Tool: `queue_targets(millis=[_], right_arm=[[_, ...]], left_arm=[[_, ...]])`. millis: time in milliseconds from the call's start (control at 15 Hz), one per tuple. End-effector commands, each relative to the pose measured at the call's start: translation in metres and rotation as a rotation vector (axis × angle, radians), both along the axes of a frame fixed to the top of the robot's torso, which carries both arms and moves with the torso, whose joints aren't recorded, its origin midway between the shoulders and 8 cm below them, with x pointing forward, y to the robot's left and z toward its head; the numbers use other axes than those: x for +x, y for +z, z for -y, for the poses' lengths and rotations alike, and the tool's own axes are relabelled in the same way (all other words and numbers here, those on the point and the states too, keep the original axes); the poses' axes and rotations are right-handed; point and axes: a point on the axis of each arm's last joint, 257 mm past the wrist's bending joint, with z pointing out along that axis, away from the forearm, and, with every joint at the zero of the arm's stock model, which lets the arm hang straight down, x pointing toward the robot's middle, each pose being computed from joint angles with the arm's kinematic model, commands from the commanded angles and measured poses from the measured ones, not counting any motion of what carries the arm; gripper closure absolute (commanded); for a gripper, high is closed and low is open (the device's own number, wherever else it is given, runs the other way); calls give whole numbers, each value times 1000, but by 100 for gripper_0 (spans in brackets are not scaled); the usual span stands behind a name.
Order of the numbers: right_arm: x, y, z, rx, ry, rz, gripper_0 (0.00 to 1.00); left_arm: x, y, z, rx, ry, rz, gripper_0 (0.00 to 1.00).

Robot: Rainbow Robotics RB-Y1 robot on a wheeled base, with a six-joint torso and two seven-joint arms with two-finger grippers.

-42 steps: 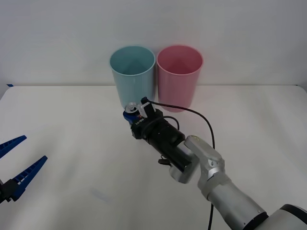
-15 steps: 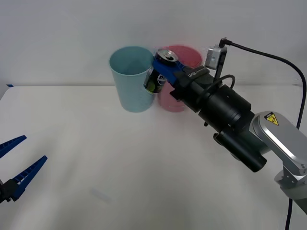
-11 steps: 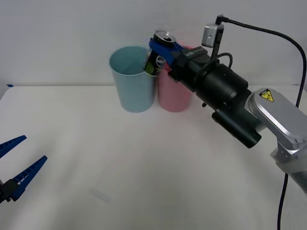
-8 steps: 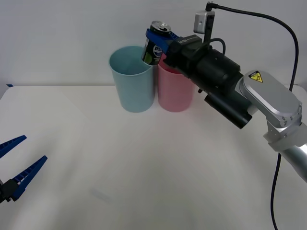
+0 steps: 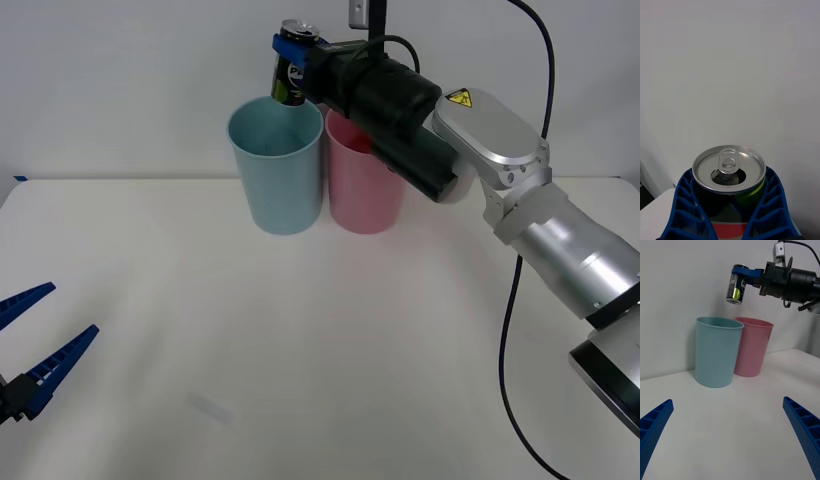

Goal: Grasp the object on the table and drop it into the matching bin: aluminum can to the light blue bin, PET bottle to the pink bin.

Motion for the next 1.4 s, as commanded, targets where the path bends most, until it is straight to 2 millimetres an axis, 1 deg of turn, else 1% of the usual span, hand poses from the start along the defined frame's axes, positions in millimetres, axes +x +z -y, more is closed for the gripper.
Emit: queue_targets(millis=[67,200,333,400,467,533,600,1000,1067,1267,1400], right_arm=[[14,-2,-16,-16,-16,-20,100],[19,-3,-21,-26,-26,-25,100],[20,-4,-21,-30,-31,-23,99],[19,-5,-21,-33,-31,-23,97],[19,-6,-23,-35,-30,-23,91],[20,-5,-22,-34,-35,-23,39],[20,-5,-22,-35,-35,-22,0],[19,-7,-22,-39,-36,-20,0],[16,-9,-24,-35,-28,-22,0],[-1,-10,-14,-11,-13,2,0],[-19,-16,-2,-8,4,22,0]], left_arm=[[0,0,0,0,0,0,0],[0,0,0,0,0,0,0],[0,0,0,0,0,0,0],[0,0,0,0,0,0,0],[0,0,0,0,0,0,0],[0,0,0,0,0,0,0],[0,0,0,0,0,0,0],[0,0,0,0,0,0,0],[0,0,0,0,0,0,0],[0,0,0,0,0,0,0],[0,0,0,0,0,0,0]])
